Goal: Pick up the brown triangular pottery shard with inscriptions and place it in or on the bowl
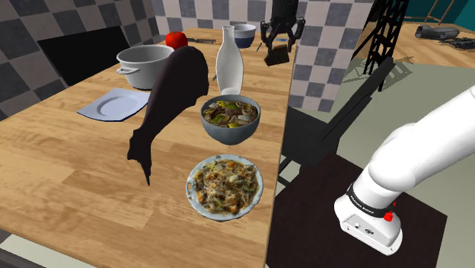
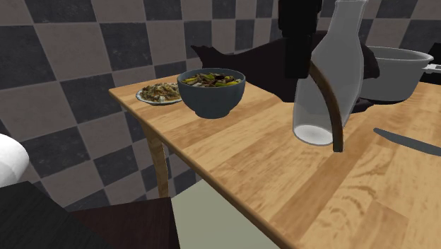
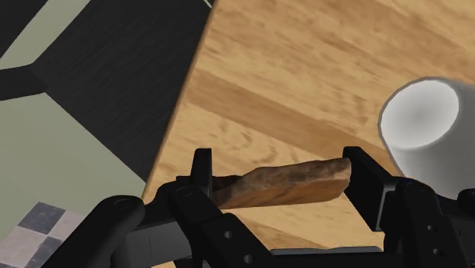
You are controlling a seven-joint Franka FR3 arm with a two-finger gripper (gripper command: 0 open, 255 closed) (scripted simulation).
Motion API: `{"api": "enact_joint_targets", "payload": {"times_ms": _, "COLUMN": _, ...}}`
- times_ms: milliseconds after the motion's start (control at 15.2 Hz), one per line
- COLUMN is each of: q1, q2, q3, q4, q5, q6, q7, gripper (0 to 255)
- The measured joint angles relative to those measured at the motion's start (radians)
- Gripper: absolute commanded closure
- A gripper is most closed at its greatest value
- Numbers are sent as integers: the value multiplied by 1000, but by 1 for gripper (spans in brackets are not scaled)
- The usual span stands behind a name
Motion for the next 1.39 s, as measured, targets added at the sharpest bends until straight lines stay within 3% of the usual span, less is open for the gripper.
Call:
{"api": "enact_joint_targets", "payload": {"times_ms": 792, "q1": 102, "q2": -45, "q3": 209, "q4": -9, "q5": 64, "q6": -68, "q7": 294, "gripper": 255}}
{"api": "enact_joint_targets", "payload": {"times_ms": 1386, "q1": 164, "q2": 47, "q3": 378, "q4": 110, "q5": 82, "q6": -117, "q7": 524, "gripper": 255}}
